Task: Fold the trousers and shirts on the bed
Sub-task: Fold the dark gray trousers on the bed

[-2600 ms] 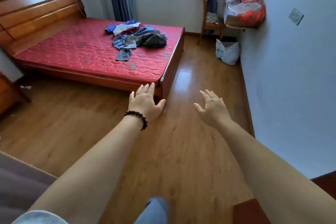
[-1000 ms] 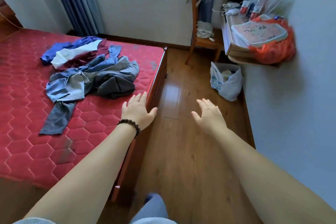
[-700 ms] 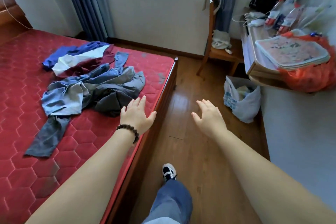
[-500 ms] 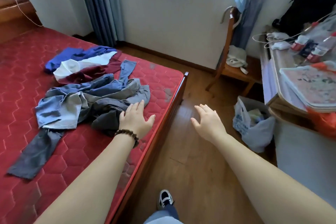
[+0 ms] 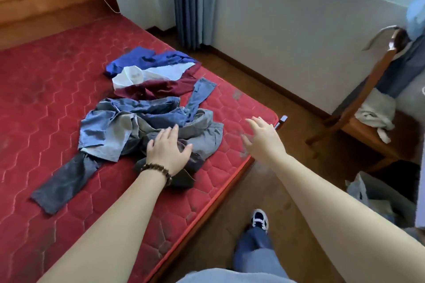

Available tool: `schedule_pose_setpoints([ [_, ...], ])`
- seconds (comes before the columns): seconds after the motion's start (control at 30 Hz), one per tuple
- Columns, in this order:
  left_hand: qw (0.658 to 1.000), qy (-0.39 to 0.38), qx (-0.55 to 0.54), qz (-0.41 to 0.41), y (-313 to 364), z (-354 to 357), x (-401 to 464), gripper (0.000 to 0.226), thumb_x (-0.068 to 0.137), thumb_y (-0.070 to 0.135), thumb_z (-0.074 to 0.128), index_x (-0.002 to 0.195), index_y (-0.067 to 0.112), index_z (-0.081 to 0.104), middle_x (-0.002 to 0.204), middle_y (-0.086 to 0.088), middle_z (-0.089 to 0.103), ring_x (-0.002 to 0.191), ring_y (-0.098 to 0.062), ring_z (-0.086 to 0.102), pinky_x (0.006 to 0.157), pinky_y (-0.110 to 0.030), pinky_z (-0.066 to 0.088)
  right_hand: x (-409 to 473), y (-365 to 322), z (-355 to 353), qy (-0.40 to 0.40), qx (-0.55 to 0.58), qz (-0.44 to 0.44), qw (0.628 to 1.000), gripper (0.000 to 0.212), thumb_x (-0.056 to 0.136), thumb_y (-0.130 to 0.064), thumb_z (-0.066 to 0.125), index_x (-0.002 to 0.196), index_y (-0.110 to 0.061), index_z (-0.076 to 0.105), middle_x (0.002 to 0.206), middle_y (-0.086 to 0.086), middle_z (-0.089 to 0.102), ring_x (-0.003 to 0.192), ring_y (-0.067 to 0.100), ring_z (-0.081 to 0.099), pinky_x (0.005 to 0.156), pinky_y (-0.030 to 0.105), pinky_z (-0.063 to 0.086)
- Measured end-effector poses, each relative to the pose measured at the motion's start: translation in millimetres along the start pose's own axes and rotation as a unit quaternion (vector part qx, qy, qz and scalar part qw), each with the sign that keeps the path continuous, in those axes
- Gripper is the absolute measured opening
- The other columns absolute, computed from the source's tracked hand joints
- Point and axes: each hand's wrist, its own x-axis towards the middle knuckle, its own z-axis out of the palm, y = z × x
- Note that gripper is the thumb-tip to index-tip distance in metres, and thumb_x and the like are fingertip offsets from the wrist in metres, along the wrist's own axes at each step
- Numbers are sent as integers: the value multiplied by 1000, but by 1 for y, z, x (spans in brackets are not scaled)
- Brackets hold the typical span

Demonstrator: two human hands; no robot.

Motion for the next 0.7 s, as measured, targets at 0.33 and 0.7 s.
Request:
schedule_pose_setpoints([
  [0.33, 978, 46, -1, -203, -8, 13, 64, 75, 88, 56, 45, 149, 18, 25, 153, -4, 32, 142, -20, 26, 113, -44, 27, 165, -11, 25, -99, -2, -193, 976, 54, 94, -29, 50, 146, -21, 36, 154, 5, 33, 146, 22, 19, 119, 47, 13],
  [0.7, 932, 67, 22, -356, 29, 20, 114, 74, 88, 56, 47, 148, 17, 29, 150, -4, 36, 140, -20, 30, 111, -45, 30, 290, -12, 37, -197, -40, -327, 923, 54, 97, -33, 48, 146, -15, 34, 154, 6, 32, 146, 24, 19, 118, 46, 16],
])
